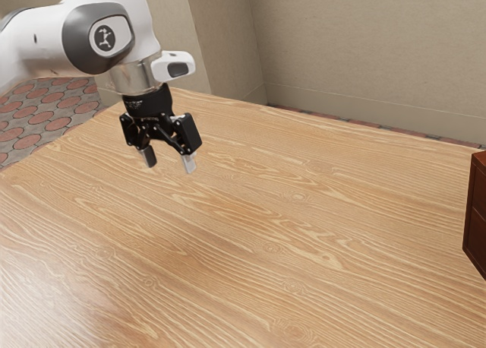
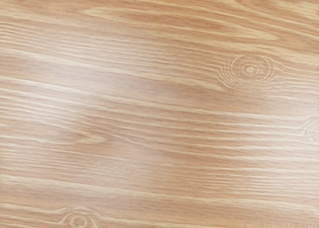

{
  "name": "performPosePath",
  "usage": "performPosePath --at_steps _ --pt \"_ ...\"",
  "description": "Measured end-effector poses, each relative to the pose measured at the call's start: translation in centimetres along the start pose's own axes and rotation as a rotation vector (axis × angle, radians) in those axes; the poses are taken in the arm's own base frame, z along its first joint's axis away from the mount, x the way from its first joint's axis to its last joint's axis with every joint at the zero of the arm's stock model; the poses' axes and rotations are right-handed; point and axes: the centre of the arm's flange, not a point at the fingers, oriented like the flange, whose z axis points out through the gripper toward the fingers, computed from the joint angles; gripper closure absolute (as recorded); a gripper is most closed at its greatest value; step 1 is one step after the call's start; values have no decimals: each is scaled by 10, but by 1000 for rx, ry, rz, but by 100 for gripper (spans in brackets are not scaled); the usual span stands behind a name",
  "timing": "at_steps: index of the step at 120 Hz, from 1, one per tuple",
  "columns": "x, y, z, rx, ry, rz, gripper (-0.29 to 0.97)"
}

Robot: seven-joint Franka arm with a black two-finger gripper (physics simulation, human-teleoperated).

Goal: Pull the drawer handle with one arm to open the drawer

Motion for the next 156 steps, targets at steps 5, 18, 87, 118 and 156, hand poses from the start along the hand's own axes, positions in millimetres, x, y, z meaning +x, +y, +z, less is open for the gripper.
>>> performPosePath --at_steps 5,18,87,118,156 --pt "0 1 0 1 0 11 0" --pt "0 -1 0 0 2 28 0" --pt "-41 30 -98 -4 115 44 0" --pt "-54 67 -10 -23 -33 -61 0" --pt "-104 116 26 -37 -37 -262 0"
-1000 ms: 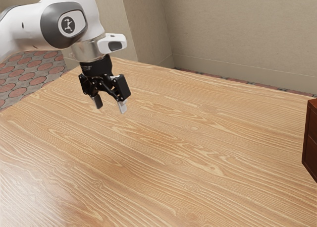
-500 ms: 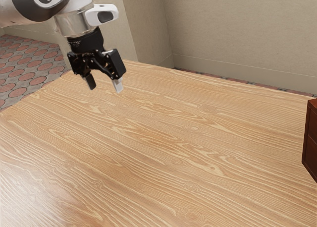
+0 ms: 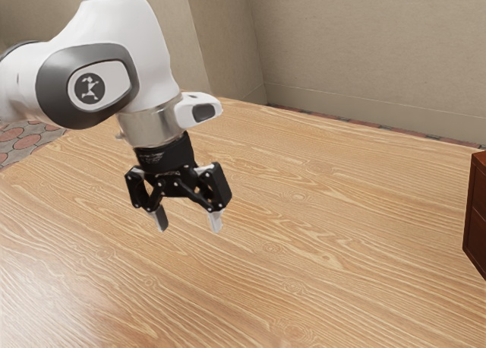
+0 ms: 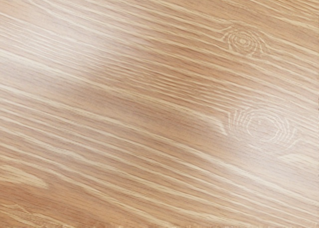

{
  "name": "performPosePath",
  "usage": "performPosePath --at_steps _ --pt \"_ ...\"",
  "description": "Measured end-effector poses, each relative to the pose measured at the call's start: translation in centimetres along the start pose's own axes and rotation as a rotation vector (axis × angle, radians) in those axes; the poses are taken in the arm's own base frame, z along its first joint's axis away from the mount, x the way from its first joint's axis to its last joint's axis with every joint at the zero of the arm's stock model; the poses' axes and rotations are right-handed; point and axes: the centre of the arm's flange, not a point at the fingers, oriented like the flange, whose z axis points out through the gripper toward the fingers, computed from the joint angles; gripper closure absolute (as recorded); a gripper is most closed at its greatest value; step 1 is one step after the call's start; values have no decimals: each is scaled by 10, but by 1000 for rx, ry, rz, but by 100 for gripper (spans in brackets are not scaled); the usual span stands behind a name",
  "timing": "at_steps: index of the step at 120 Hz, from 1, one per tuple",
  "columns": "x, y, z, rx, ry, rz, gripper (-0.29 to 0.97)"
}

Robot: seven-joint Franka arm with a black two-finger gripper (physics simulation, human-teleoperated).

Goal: Pull the drawer handle with one arm to open the drawer

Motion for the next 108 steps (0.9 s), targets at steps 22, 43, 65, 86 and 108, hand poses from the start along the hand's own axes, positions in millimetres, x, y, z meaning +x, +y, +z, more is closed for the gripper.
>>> performPosePath --at_steps 22,43,65,86,108 --pt "-34 25 6 32 51 -95 0" --pt "-66 68 6 85 130 -175 0" --pt "-71 88 12 76 139 -303 0" --pt "-81 109 19 61 145 -378 0" --pt "-78 122 26 35 156 -450 0"
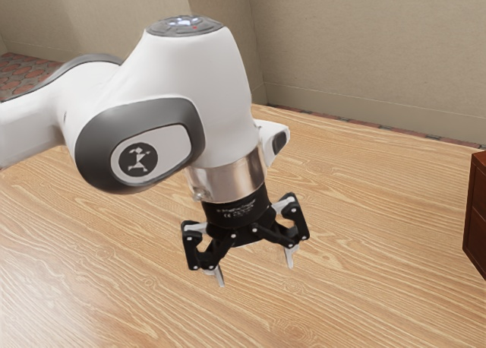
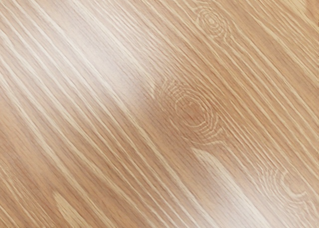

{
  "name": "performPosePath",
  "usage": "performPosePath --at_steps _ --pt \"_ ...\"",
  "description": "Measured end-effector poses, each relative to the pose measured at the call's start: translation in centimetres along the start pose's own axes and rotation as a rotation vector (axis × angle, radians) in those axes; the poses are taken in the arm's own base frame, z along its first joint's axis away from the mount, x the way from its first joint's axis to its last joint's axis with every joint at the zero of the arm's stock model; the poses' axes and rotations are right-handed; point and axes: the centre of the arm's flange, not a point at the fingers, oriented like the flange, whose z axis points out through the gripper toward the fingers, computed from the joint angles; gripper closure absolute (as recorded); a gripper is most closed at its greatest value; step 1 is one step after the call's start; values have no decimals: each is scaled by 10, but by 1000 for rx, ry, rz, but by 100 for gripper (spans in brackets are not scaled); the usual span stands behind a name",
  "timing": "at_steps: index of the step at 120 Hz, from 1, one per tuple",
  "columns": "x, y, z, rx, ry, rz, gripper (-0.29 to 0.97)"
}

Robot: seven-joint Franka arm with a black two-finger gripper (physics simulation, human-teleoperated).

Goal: Pull the drawer handle with one arm to open the drawer

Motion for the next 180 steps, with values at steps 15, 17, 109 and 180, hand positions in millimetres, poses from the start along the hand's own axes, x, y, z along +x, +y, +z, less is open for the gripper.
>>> performPosePath --at_steps 15,17,109,180 --pt "-2 13 7 -27 8 -34 0" --pt "-2 15 8 -31 9 -37 0" --pt "-22 121 40 -195 44 -64 0" --pt "-59 179 44 -255 21 -24 0"
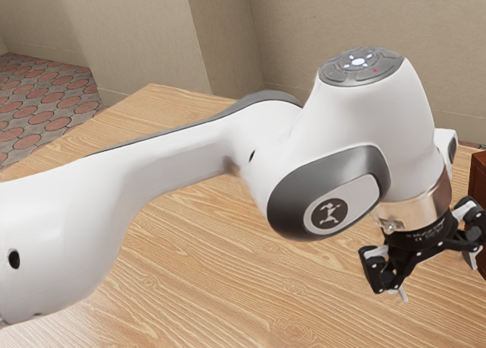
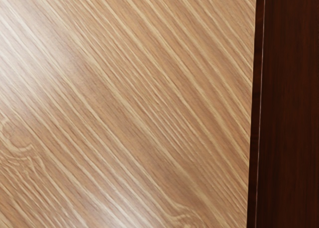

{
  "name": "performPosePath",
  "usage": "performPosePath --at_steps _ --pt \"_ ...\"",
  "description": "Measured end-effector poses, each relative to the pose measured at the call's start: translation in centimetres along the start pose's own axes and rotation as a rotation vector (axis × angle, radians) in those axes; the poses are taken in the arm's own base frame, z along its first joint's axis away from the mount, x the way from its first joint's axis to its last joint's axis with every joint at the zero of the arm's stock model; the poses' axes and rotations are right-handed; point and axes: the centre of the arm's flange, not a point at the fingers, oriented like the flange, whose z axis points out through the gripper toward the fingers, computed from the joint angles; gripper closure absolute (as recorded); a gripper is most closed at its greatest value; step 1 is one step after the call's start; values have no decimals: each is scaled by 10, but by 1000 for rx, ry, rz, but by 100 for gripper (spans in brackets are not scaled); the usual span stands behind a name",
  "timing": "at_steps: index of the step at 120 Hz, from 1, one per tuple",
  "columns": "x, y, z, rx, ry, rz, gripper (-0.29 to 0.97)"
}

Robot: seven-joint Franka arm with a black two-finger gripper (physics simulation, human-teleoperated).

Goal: Pull the drawer handle with one arm to open the drawer

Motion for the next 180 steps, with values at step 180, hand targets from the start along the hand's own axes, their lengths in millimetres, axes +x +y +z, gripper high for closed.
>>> performPosePath --at_steps 180 --pt "-4 43 26 -203 -2 148 0"
